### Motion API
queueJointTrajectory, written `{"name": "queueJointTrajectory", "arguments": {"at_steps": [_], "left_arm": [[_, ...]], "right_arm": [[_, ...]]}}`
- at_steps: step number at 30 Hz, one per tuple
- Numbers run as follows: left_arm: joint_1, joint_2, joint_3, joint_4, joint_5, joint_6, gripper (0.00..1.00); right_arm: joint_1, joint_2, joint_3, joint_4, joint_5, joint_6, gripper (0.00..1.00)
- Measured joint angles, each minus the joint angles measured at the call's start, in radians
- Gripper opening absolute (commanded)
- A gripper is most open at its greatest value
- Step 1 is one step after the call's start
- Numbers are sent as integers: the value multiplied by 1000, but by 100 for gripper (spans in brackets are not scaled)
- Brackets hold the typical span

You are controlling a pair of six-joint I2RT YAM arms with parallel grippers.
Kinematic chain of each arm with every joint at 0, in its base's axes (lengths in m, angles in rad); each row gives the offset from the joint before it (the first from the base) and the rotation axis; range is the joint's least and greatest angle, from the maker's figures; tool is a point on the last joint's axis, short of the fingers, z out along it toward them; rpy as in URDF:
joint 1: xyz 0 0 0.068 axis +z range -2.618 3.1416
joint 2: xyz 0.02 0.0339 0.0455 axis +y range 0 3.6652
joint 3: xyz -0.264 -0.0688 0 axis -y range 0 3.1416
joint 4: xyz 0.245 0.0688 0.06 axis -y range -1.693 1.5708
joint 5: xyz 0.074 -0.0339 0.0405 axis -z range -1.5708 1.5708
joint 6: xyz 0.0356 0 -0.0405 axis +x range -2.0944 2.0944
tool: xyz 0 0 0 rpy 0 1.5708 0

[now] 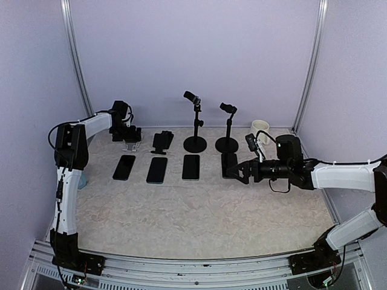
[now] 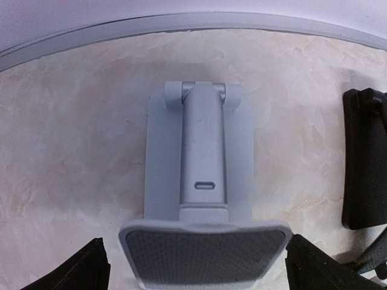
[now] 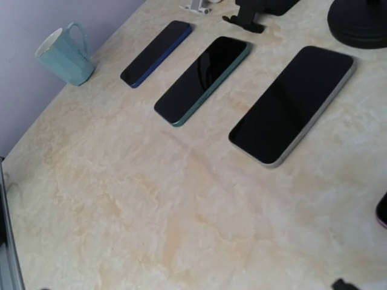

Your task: Remove the phone from the phone stand

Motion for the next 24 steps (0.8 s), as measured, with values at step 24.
{"name": "queueJointTrajectory", "arguments": {"at_steps": [24], "left_arm": [[-165,-735,-550,176,43,-118,99]], "right_arm": [[-234,-181,121,-198,108,-86,100]]}}
